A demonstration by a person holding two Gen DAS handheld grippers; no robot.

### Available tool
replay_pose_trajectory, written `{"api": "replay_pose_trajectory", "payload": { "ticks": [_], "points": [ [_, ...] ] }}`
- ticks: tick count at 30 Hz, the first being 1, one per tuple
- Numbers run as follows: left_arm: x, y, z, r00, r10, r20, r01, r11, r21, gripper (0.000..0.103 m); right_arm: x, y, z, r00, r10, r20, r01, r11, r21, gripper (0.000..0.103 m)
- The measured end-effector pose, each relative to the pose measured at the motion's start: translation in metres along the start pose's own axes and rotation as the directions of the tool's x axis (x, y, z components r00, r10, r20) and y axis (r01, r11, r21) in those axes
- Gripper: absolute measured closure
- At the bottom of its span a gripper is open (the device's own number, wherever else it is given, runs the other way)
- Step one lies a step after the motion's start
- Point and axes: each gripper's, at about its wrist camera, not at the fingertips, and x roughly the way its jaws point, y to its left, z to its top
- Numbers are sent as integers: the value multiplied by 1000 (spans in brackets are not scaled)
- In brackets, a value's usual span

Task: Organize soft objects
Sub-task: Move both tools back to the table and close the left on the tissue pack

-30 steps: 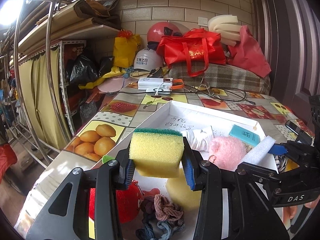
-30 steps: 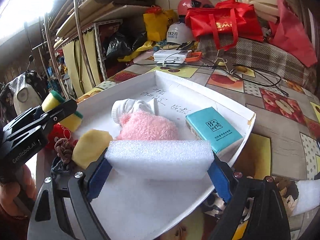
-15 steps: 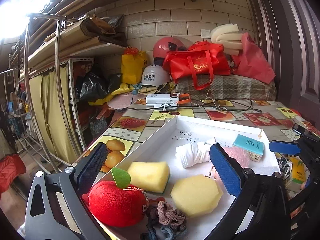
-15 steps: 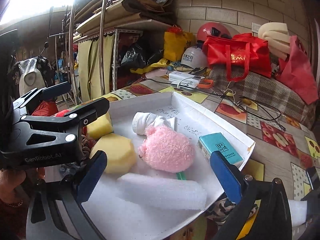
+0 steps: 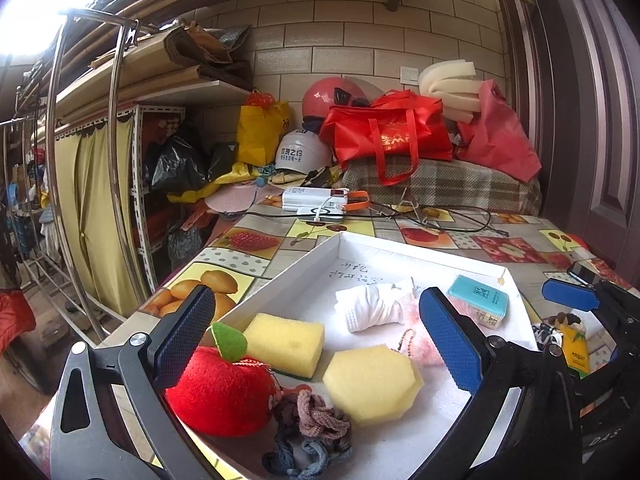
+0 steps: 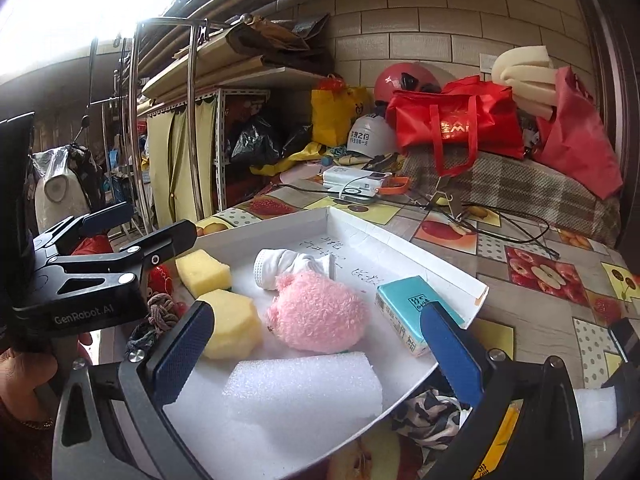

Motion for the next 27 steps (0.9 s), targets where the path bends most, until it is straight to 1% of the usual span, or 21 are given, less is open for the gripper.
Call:
{"api": "replay_pose_trajectory", "payload": {
  "ticks": [3,5,6,7,10,12,14,15,17,18,19,21,23,25,27],
  "points": [
    [-9,-22,-3,998,-58,1,58,997,56,0,-14,-11,-6,999,-32,15,32,999,13,0],
    [-15,-39,-6,993,-116,-11,116,990,81,0,-25,-23,-12,998,-61,21,60,998,22,0],
    [-18,-47,-7,991,-132,-17,133,986,96,0,-32,-30,-14,997,-77,24,76,997,28,0],
    [-22,-55,-9,987,-156,-21,158,981,109,0,-39,-38,-18,996,-91,25,90,995,35,0],
    [-31,-81,-12,968,-247,-47,252,957,142,0,-61,-68,-28,986,-164,13,163,985,61,0],
    [-37,-102,-15,950,-305,-71,313,933,178,0,-74,-90,-35,977,-214,-7,214,973,83,0],
    [-42,-124,-19,926,-360,-114,377,902,212,0,-87,-114,-42,962,-270,-40,273,957,102,0],
    [-42,-136,-21,910,-389,-144,412,884,222,0,-94,-127,-47,953,-297,-58,302,947,114,0],
    [-39,-160,-24,871,-439,-219,483,846,226,0,-104,-152,-54,936,-338,-99,349,926,144,0],
    [-35,-173,-26,858,-444,-259,501,835,226,0,-109,-164,-58,930,-347,-118,364,916,170,0],
    [-30,-185,-28,852,-433,-294,503,833,230,0,-113,-176,-61,924,-358,-134,379,903,203,0],
    [-18,-204,-30,851,-396,-346,486,843,229,0,-122,-196,-69,920,-363,-151,392,877,280,0],
    [-6,-218,-30,849,-370,-377,469,855,219,0,-128,-208,-74,926,-348,-148,379,858,347,0],
    [4,-229,-32,850,-338,-405,452,863,227,0,-127,-210,-76,927,-341,-157,375,854,361,0],
    [12,-239,-37,837,-314,-448,454,856,249,2,-125,-208,-75,930,-332,-161,368,864,343,0]
  ]
}}
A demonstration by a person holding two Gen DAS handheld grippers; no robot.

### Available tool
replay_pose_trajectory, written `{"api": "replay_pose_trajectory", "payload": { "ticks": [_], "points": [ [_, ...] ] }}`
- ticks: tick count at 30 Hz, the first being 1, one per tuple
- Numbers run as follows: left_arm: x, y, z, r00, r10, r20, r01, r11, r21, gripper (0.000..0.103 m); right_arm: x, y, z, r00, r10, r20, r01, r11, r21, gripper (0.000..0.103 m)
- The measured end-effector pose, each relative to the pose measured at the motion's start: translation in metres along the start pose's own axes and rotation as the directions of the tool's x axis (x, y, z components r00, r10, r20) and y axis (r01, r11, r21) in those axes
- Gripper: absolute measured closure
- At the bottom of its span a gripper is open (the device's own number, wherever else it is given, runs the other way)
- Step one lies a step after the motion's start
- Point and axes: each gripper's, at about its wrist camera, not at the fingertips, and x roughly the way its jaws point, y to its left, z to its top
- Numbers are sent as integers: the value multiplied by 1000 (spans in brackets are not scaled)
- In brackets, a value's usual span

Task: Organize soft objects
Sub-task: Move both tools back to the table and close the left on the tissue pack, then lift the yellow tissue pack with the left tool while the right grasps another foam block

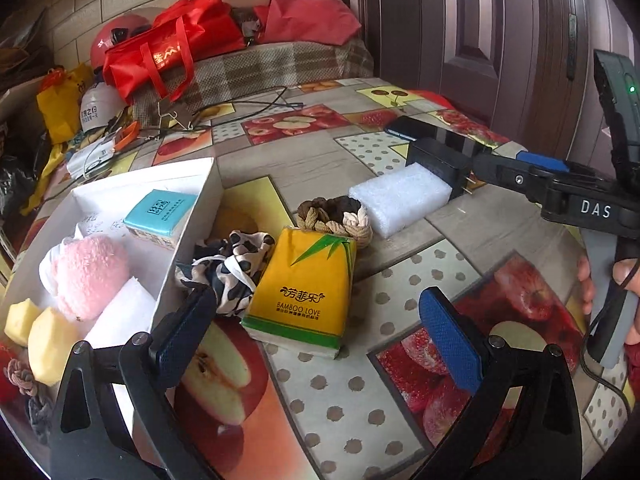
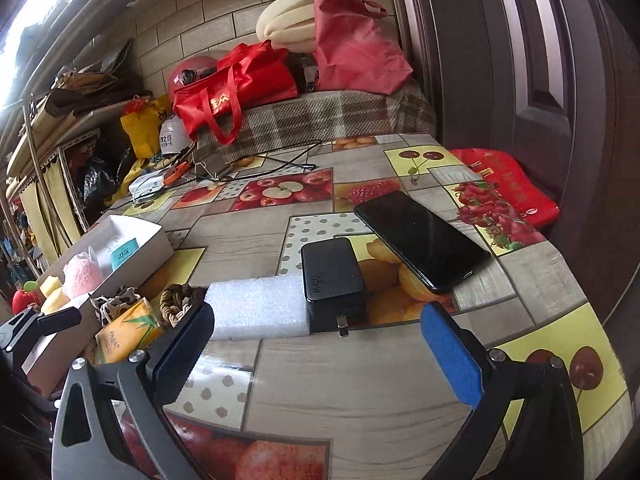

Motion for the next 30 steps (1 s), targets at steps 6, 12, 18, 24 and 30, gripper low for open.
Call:
{"api": "replay_pose_trajectory", "payload": {
  "ticks": [6,12,18,24,30],
  "points": [
    [23,-2,-5,991,-50,-123,52,999,13,35,12,25,-3,994,84,-76,-95,984,-154,0],
    [24,14,-4,989,-91,-120,87,995,-40,52,42,50,-3,967,159,-200,-203,953,-224,0],
    [25,26,-2,990,-88,-115,82,995,-55,53,62,38,6,963,149,-226,-183,974,-137,0],
    [24,30,-2,990,-90,-109,82,993,-82,53,80,12,8,950,103,-296,-110,994,-7,0],
    [24,26,-2,992,-69,-109,63,996,-61,53,76,21,10,957,95,-275,-117,991,-63,0]
  ]
}}
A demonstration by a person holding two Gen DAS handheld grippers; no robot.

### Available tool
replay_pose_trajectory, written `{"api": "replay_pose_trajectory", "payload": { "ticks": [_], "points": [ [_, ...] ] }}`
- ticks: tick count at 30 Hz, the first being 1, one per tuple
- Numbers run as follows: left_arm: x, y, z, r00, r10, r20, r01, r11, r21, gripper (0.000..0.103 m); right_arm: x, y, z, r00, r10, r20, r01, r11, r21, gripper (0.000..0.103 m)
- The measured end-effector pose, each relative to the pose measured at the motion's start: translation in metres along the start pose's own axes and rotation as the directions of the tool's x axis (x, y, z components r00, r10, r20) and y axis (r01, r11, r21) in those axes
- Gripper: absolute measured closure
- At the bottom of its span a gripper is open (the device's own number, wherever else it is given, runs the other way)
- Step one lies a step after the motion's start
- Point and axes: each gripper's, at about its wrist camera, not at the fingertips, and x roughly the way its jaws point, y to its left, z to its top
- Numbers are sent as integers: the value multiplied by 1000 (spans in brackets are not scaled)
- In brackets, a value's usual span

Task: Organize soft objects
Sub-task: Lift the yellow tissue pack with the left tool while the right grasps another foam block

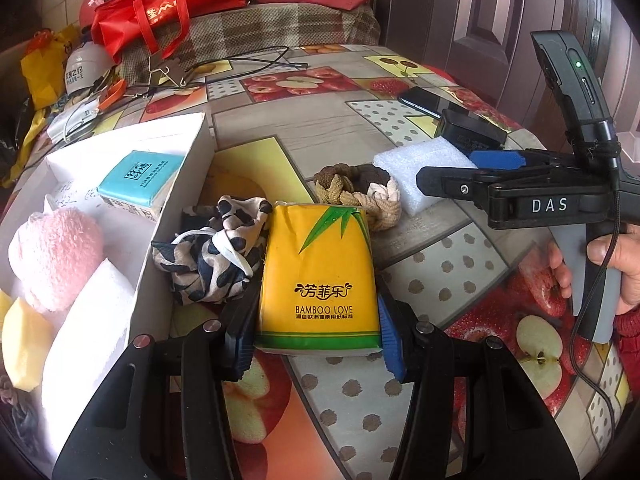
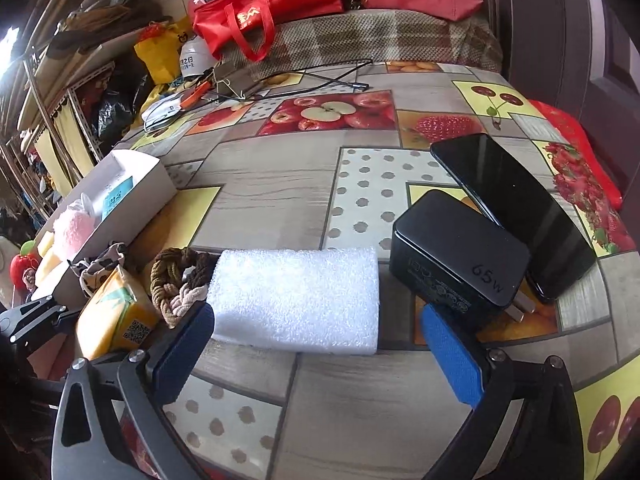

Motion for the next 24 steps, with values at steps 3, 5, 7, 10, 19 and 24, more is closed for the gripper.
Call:
{"api": "replay_pose_trajectory", "payload": {
  "ticks": [3,5,7,10,19,24],
  "points": [
    [0,-1,0,1000,5,1,-5,1000,5,53,1,5,5,1000,-9,21,9,1000,-13,0],
    [0,0,0,1000,7,4,-7,1000,8,53,8,11,7,1000,-24,-3,24,999,-37,0],
    [0,0,0,1000,7,3,-7,1000,8,53,14,16,7,997,-74,-30,72,995,-61,0],
    [0,4,0,1000,-7,-1,7,1000,-7,53,17,13,8,994,-100,-45,98,994,-52,0],
    [2,-12,0,999,37,0,-37,997,74,53,21,26,6,991,-120,-54,113,987,-118,13],
    [-10,-12,-2,997,31,64,-36,996,76,53,2,17,5,990,-132,41,134,989,-59,14]
  ]
}}
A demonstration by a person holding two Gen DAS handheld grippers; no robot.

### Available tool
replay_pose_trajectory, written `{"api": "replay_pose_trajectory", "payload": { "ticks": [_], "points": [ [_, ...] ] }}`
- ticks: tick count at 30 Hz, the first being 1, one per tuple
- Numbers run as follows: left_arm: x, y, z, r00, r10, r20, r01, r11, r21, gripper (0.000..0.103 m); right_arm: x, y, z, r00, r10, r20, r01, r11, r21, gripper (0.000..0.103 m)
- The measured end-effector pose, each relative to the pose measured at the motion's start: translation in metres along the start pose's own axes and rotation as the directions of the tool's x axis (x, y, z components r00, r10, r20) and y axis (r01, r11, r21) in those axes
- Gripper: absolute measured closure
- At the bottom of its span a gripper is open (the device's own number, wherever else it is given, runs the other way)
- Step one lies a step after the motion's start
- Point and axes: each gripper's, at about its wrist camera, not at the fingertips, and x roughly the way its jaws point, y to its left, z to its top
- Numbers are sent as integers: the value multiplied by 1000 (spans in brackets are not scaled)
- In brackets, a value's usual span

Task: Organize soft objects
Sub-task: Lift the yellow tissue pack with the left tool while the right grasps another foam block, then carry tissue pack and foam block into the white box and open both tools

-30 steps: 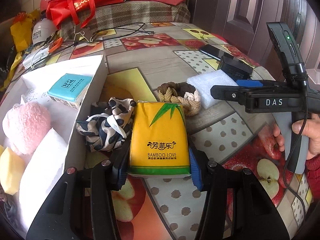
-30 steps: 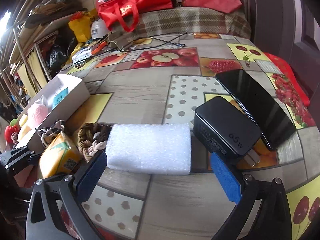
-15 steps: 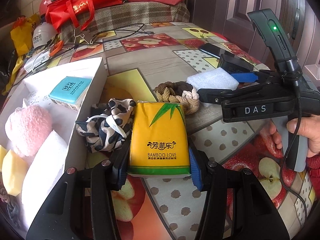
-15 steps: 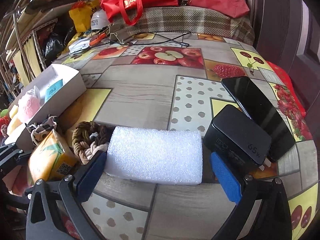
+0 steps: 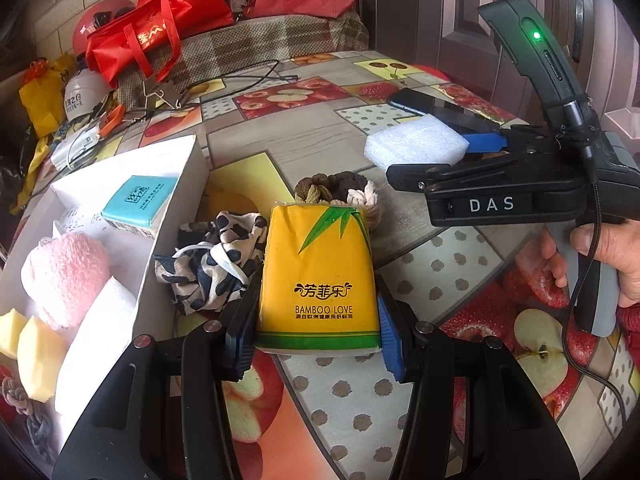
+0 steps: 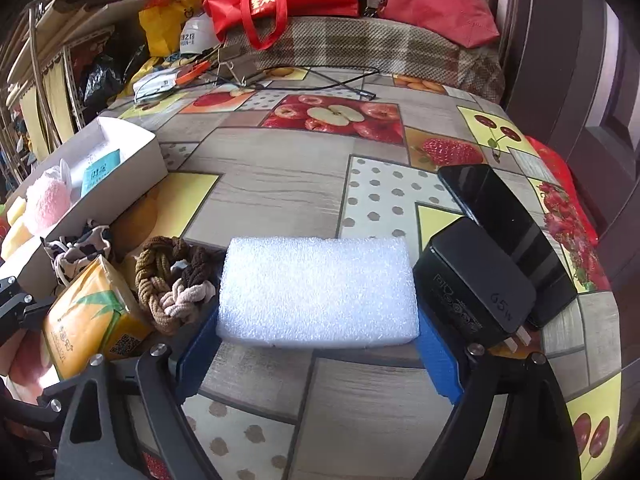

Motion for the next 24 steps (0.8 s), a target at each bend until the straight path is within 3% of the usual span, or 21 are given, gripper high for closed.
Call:
{"api": "replay_pose_trajectory", "payload": {
  "ticks": [3,5,8,11,16,24],
  "points": [
    [-23,-5,-3,993,22,118,-25,999,21,53,-24,-10,-6,993,24,116,-31,998,62,14],
    [-38,-8,-6,979,53,196,-58,998,24,53,-43,-14,-12,977,27,210,-46,995,87,14],
    [-60,-4,-13,947,86,308,-86,996,-13,53,-73,-14,-25,936,20,351,-59,993,100,14],
    [-79,4,-21,911,112,397,-97,994,-58,53,-97,-4,-39,905,24,424,-60,996,70,14],
    [-94,11,-32,893,135,430,-111,991,-79,53,-121,29,-55,868,61,493,-44,998,-47,14],
    [-111,31,-54,894,164,417,-113,983,-145,53,-117,54,-54,870,146,471,-96,987,-128,14]
  ]
}}
